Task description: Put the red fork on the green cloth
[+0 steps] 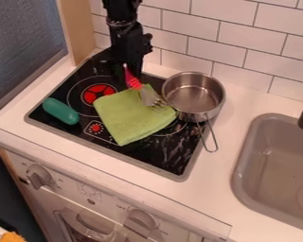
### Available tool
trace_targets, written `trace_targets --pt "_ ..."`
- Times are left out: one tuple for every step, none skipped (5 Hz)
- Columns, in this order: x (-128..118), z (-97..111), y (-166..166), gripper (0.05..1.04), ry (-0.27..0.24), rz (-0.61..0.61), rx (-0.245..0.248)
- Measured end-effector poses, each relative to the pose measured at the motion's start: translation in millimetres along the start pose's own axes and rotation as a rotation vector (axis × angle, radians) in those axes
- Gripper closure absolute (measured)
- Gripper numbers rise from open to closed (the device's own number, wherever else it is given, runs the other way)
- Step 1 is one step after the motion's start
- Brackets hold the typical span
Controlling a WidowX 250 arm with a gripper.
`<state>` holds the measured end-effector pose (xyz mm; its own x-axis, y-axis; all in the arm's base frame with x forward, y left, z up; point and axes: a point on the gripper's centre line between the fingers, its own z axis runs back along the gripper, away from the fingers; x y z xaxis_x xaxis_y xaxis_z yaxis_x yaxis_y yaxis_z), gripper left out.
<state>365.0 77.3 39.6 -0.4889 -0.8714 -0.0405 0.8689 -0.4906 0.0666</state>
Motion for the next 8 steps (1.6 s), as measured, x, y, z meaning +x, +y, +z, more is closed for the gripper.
trace_targets --pt "-5 -7 -4 0.691 -0.027 -0.077 -0.002" --pt "-6 -11 -1 0.691 -0.032 -0.124 0.027" --pt "0 -17 -3 0.603 -0.040 -0.140 0.028" --pt "4 -20 -5 0.306 -0.055 -0.141 0.032" --pt "4 -20 -5 0.083 -0.057 -0.150 0.035" --pt "7 -21 -7 0.078 -0.067 -0.151 0.035" --pt "2 2 -9 0.084 -0.016 -0.176 0.034" --pt "2 28 -8 0.084 0.026 -0.207 0.058"
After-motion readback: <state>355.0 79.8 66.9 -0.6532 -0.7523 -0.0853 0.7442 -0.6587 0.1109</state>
